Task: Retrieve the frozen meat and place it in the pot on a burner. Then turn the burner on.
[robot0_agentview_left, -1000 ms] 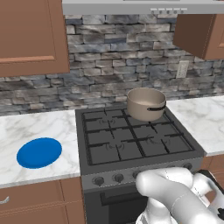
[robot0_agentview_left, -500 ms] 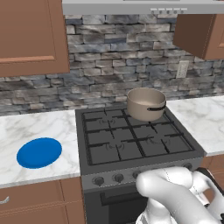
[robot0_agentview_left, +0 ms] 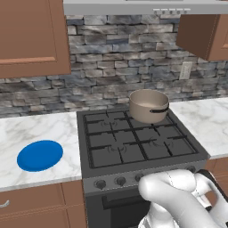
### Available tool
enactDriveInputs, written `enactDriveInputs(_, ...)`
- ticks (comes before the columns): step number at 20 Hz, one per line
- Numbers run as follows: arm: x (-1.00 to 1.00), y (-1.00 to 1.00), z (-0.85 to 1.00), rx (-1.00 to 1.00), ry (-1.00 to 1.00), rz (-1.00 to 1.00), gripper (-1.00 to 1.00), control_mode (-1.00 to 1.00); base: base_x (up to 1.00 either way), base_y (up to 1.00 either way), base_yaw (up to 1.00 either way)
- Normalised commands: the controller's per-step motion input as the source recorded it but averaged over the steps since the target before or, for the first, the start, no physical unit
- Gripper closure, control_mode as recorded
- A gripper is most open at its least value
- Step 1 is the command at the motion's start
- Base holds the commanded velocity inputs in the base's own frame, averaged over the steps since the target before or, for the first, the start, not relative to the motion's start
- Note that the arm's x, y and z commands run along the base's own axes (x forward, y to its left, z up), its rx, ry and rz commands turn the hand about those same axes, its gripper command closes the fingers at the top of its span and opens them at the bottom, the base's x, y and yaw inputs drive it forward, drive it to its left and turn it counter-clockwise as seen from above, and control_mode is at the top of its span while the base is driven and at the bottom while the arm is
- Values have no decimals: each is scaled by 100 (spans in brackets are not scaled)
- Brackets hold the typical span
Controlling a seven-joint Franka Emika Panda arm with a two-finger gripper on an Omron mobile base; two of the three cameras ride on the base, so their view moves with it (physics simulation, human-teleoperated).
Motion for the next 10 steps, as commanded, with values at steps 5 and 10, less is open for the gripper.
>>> enactDriveInputs(5, 1, 0, 0, 0, 0, 0, 100, -100, 0, 0, 0)
enactDriveInputs(10, 1, 0, 0, 0, 0, 0, 100, -100, 0, 0, 0)
